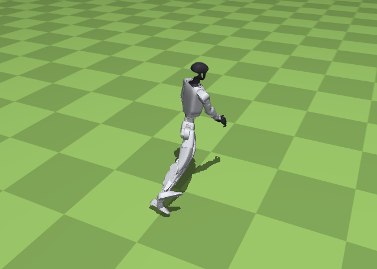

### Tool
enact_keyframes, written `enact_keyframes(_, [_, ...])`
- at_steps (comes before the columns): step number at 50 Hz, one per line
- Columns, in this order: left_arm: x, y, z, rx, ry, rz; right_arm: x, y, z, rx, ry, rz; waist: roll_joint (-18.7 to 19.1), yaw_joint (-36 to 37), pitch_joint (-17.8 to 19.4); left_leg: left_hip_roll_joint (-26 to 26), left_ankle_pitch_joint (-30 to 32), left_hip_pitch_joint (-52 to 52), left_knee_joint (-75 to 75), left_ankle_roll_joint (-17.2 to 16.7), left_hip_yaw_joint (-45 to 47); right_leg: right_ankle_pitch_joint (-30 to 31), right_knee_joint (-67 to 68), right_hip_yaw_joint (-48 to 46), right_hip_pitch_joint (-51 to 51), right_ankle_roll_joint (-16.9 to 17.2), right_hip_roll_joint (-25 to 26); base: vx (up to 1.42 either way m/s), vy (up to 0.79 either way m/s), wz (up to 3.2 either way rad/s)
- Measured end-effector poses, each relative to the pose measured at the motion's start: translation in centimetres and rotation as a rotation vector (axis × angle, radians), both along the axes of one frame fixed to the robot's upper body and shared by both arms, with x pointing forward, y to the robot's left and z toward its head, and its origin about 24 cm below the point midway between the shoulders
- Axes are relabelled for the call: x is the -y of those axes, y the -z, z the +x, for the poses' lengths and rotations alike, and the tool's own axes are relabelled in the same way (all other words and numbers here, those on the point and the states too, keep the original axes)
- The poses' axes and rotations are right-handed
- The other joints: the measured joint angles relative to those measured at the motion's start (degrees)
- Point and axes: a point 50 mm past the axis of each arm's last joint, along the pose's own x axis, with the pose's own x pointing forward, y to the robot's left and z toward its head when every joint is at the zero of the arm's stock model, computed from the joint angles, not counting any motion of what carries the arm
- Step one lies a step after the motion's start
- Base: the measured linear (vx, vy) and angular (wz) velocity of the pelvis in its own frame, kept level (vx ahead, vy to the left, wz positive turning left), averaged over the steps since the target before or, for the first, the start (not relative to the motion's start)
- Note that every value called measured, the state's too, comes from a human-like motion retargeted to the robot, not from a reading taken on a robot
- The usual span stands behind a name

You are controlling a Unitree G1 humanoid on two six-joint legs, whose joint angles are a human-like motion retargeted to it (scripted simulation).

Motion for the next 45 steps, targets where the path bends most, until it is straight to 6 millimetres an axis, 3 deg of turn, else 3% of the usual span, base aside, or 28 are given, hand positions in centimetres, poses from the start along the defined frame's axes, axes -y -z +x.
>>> enact_keyframes(7, [1.7, 0.3, 1.0, 0.037, -0.01, -0.06, 1.9, 2.2, -1.6, -0.105, 0.049, -0.048, -0.9, -3.52, 3.19, 0.0, 0.64, 3.45, -1.65, -0.35, -1.57, -0.87, -1.44, -0.74, 2.29, 1.12, 1.01, -0.1, -0.38, 0.22])
enact_keyframes(18, [4.0, 0.3, 3.2, 0.057, 0.054, -0.092, 4.5, 3.9, -3.0, -0.22, 0.178, -0.038, -9.81, -14.01, 10.37, 0.0, 2.48, 10.37, -8.62, -1.87, 2.01, -5.02, -1.06, -4.76, 3.14, 6.11, 1.23, -0.17, -0.55, 0.46])
enact_keyframes(22, [5.3, 1.3, 1.6, 0.01, 0.067, -0.13, 5.7, 4.6, -3.7, -0.246, 0.209, -0.054, -11.35, -16.09, 12.61, 0.0, 3.2, 12.31, -9.68, -2.1, 1.23, -6.35, 0.31, -5.0, 4.32, 6.35, 1.15, -0.07, -0.31, 0.26])
enact_keyframes(26, [6.3, 2.6, -1.6, -0.075, 0.046, -0.179, 6.3, 4.8, -4.0, -0.254, 0.211, -0.064, -11.47, -16.52, 12.61, 0.17, 4.49, 14.26, -10.83, -2.2, 0.35, -7.28, 0.34, -4.17, 5.11, 6.34, 1.82, -0.01, -0.18, -0.11])
enact_keyframes(31, [7.3, 3.9, -6.1, -0.221, 0.016, -0.223, 6.4, 4.3, -3.3, -0.212, 0.216, -0.065, -10.07, -16.78, 12.65, 0.22, 4.55, 15.07, -10.96, -1.97, -0.28, -8.11, 1.3, -2.62, 5.93, 6.3, 2.17, 0.01, -0.03, -0.1])
enact_keyframes(35, [7.7, 4.3, -8.4, -0.305, 0.013, -0.246, 6.0, 3.7, -2.6, -0.18, 0.211, -0.062, -8.81, -16.72, 12.74, 0.0, 3.65, 15.87, -10.4, -1.78, -1.09, -7.59, 0.73, -2.25, 7.26, 6.09, 2.16, 0.07, 0.09, -0.01])
enact_keyframes(45, [6.7, 3.9, -8.5, -0.228, -0.044, -0.303, 6.0, 3.5, -2.1, -0.23, 0.108, -0.103, -4.89, -10.52, 7.28, 0.0, 1.94, 12.81, -5.81, -1.62, -0.52, -3.78, -1.98, -2.98, 8.29, 4.32, 1.8, 0.12, 0.33, -0.07])
